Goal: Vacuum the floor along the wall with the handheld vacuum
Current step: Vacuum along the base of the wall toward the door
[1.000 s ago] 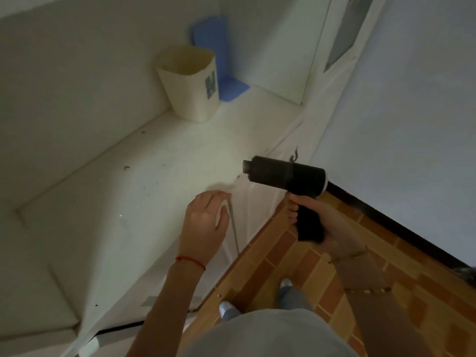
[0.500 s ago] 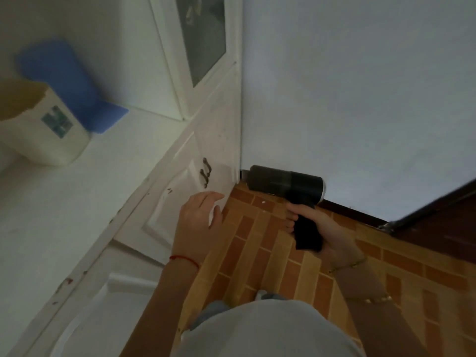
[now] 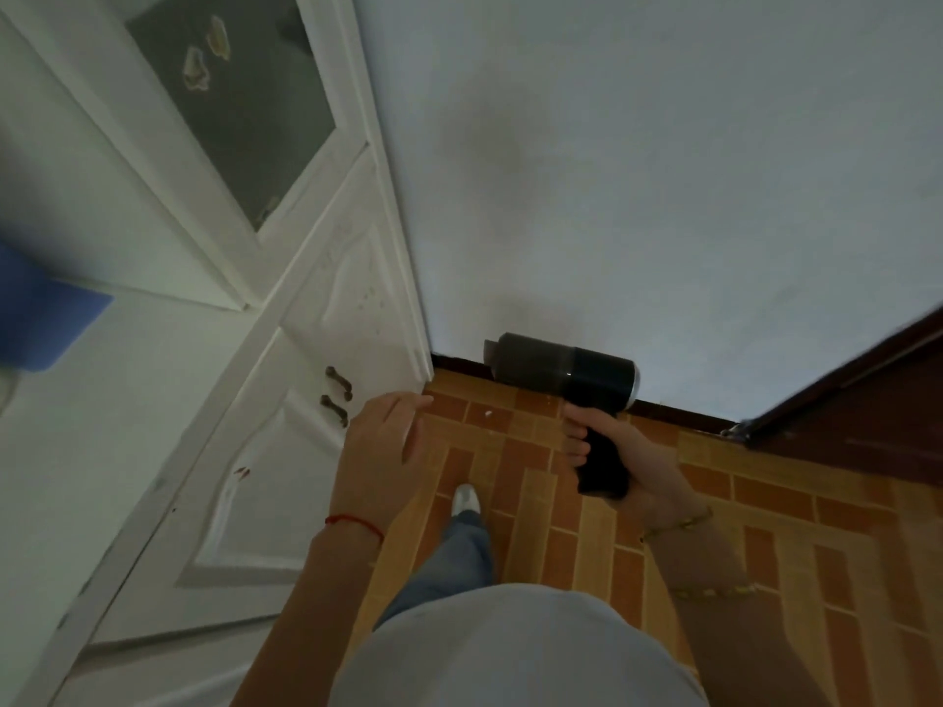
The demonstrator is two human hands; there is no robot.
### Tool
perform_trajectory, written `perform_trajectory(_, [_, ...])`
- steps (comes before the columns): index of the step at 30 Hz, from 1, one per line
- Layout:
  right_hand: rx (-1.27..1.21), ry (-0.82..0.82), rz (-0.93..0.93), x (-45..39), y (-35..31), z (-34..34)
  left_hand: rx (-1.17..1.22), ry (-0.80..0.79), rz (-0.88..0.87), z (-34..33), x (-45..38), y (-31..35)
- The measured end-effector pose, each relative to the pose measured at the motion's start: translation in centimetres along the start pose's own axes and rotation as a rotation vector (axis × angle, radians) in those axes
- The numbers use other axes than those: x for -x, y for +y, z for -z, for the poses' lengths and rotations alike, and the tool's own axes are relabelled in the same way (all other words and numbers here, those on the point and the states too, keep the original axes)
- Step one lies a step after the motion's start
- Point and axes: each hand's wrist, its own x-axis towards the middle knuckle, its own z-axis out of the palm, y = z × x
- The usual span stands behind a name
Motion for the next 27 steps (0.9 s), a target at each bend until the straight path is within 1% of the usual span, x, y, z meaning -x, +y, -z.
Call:
perform_trajectory(5, [-0.006,0.065,-0.017,-5.5,-3.6,-1.1,-0.018,-0.031,-0.034,-0.9,-7.1,-1.8])
perform_trajectory(10, [-0.051,0.064,-0.059,-10.3,-6.8,-3.0,-0.012,-0.022,-0.097,-1.5,-13.8,-3.2])
perform_trajectory(13, [-0.1,0.055,-0.085,-13.1,-8.2,-3.8,-0.041,-0.05,-0.118,-2.0,-17.0,-4.3])
perform_trajectory(16, [-0.05,0.076,-0.053,-15.3,-9.4,-4.2,-0.043,-0.081,-0.118,-2.5,-19.3,-5.1])
perform_trajectory(20, [0.015,0.13,-0.06,-17.2,-10.8,-4.0,-0.05,-0.058,-0.131,-3.4,-21.2,-5.2])
perform_trajectory(24, [-0.005,0.115,-0.086,-18.4,-12.2,-2.6,-0.048,-0.084,-0.097,-4.9,-22.3,-5.2])
perform_trajectory(27, [0.029,0.132,-0.092,-19.3,-13.1,-1.7,-0.037,-0.081,-0.06,-6.4,-22.7,-5.4])
